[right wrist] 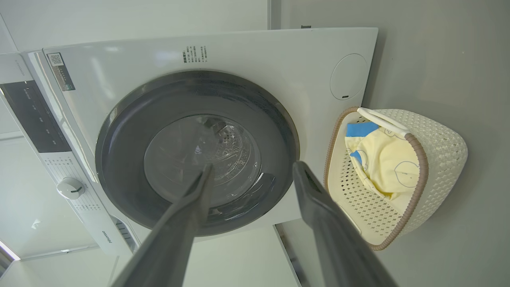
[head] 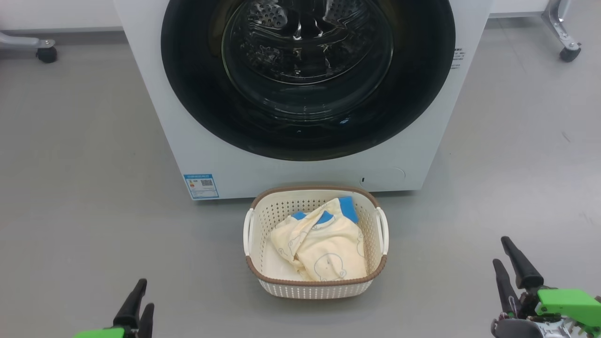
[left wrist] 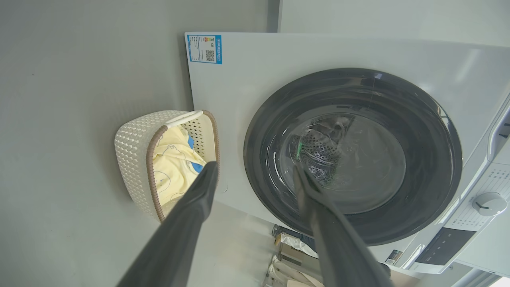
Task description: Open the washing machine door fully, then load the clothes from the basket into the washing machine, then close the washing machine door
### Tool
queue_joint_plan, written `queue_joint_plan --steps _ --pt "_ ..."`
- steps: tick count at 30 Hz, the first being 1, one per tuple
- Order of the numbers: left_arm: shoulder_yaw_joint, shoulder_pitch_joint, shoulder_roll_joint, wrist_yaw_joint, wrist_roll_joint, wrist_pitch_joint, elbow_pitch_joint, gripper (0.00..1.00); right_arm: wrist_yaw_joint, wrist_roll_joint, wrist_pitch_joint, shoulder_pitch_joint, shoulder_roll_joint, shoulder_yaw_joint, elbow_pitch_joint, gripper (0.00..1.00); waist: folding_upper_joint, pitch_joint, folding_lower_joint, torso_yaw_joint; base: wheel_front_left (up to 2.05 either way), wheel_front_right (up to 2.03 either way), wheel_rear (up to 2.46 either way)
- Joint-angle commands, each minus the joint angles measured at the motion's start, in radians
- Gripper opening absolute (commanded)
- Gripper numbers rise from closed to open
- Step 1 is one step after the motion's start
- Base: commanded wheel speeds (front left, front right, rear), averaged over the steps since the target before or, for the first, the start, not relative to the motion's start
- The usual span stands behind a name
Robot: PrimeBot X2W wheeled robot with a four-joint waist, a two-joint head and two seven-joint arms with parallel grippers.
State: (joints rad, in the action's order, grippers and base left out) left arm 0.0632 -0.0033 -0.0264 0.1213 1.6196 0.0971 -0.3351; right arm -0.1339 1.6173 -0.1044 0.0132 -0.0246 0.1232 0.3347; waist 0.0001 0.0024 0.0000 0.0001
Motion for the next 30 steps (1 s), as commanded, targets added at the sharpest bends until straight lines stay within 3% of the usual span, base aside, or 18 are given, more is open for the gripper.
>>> queue_joint_plan --steps 1,17,30 --pt "0.005 -0.051 -0.009 0.002 -0.005 -0.005 0.039 1.0 0.0 -0.014 0.011 -0.046 -0.016 0.004 -0.039 1.0 -0.0001 0.0 0.0 0.0 0.0 0.0 0.0" --pt "-0.014 -0.068 -0.029 0.003 -0.078 -0.059 0.064 1.0 0.001 -0.132 0.047 -0.06 -0.032 0.006 -0.056 1.0 -0.0001 0.001 0.0 0.003 0.0 0.0 0.0" --pt "-0.029 -0.083 -0.048 -0.009 -0.268 -0.107 0.083 1.0 0.001 -0.359 0.08 -0.071 -0.036 0.025 -0.082 1.0 -0.0001 -0.002 0.0 0.005 0.0 0.0 0.0"
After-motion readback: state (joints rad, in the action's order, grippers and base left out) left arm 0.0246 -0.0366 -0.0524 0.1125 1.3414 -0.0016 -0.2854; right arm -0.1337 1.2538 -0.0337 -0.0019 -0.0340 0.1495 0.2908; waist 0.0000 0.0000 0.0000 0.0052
